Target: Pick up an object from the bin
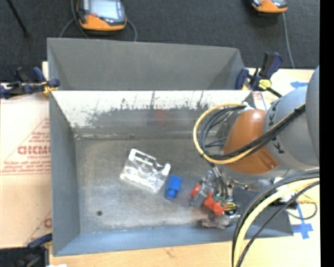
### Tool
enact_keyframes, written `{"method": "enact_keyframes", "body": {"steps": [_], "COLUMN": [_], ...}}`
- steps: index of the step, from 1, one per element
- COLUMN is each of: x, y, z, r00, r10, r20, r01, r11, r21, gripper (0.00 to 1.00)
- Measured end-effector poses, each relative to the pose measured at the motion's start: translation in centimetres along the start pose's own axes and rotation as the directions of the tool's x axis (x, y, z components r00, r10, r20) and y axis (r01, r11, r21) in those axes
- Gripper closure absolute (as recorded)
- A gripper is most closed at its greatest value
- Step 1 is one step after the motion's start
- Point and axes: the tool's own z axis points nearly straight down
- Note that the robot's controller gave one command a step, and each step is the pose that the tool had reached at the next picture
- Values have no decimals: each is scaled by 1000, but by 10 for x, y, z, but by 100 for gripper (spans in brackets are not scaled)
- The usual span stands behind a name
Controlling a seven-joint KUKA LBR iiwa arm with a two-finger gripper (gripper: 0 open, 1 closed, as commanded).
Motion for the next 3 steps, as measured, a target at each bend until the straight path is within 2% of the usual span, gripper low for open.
{"method": "enact_keyframes", "body": {"steps": [2, 3], "x": [-3, -4], "y": [0, 1], "z": [-43, -50], "r00": [1000, 1000], "r10": [-9, -14], "r20": [3, 3], "r01": [9, 14], "r11": [1000, 1000], "r21": [-3, -3], "gripper": [100, 100]}}
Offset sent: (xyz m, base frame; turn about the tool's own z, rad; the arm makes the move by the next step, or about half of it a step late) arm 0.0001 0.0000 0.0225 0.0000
